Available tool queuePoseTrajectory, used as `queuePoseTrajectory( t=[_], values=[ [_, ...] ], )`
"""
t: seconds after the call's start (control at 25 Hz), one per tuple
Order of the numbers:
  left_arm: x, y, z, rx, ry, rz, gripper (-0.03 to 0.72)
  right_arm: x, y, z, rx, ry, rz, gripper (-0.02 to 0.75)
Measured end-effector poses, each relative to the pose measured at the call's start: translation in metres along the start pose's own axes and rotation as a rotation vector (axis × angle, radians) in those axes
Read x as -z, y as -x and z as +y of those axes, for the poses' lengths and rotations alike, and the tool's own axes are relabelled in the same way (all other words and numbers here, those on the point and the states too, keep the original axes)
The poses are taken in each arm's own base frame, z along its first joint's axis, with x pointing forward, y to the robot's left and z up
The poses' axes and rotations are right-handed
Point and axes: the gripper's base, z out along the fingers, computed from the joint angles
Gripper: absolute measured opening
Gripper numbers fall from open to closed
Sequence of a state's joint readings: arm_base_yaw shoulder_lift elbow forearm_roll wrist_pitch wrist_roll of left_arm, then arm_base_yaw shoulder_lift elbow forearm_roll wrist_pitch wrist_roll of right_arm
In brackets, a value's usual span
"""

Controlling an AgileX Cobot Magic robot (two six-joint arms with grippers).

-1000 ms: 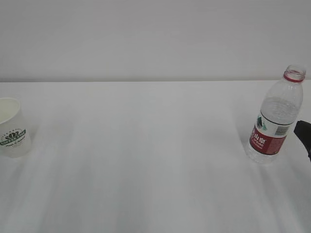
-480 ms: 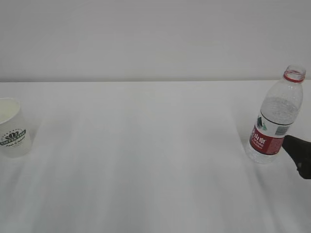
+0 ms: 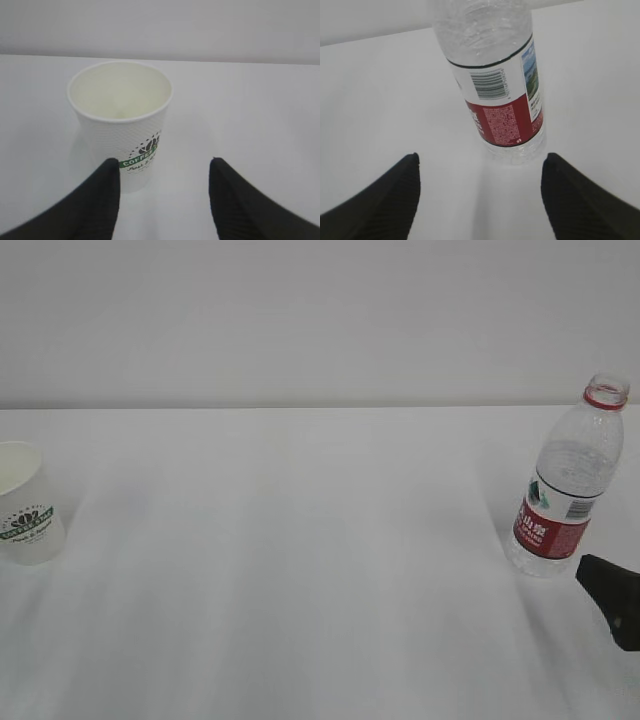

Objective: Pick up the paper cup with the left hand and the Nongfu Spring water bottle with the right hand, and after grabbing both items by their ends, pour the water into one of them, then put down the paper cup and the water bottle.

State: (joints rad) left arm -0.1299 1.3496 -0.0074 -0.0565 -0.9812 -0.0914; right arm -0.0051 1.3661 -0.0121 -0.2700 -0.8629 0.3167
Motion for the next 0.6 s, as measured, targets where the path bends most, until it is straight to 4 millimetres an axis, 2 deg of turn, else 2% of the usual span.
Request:
queuePoseTrajectory(
  t=[0.44,0.6],
  values=[
    [-0.007,-0.008,-0.002,-0.020,-0.027,0.016,0.417,-0.009,-0.008,0.000,-0.030,0.043,-0.037,0.568],
    [-0.008,-0.008,-0.002,-0.022,-0.031,0.008,0.417,-0.015,-0.018,-0.002,-0.004,0.041,0.010,0.568]
  ],
)
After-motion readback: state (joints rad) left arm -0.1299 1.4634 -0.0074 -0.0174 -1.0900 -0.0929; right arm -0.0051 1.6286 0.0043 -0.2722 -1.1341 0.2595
